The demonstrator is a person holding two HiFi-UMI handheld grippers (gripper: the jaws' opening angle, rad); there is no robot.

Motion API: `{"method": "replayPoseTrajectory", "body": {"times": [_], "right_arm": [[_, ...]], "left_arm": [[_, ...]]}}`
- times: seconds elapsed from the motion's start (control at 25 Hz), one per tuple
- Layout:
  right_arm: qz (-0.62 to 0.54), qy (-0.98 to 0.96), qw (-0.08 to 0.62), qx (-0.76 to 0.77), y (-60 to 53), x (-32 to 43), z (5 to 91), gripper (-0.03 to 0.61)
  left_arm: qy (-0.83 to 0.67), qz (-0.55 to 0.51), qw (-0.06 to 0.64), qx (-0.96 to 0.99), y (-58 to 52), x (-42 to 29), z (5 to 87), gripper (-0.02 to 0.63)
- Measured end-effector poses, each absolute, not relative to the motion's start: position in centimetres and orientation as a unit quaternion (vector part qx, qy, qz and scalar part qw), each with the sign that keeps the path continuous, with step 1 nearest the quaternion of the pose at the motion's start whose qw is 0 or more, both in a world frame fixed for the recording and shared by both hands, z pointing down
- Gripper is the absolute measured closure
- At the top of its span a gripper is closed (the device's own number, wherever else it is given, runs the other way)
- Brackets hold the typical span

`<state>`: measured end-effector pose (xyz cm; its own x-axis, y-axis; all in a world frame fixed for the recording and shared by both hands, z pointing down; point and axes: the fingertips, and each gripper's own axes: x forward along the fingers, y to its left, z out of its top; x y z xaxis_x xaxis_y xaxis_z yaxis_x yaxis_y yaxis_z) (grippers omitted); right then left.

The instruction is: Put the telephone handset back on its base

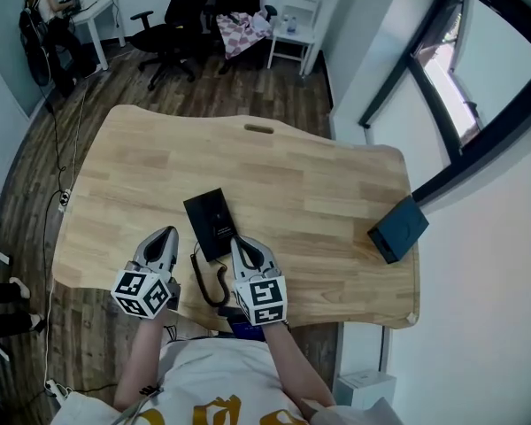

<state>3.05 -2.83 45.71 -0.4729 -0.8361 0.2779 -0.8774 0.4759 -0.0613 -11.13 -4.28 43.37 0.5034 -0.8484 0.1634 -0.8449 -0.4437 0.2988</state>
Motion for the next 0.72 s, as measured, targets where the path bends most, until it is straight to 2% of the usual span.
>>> {"method": "replayPoseTrajectory", "body": {"times": [0.72], "right_arm": [[0.084, -0.826, 0.103, 0.548, -0.2, 4.7, 44.7, 0.572]], "left_arm": [[-0.467, -0.027, 0.175, 0.866, -2.3, -10.8, 42.6, 0.612]]}}
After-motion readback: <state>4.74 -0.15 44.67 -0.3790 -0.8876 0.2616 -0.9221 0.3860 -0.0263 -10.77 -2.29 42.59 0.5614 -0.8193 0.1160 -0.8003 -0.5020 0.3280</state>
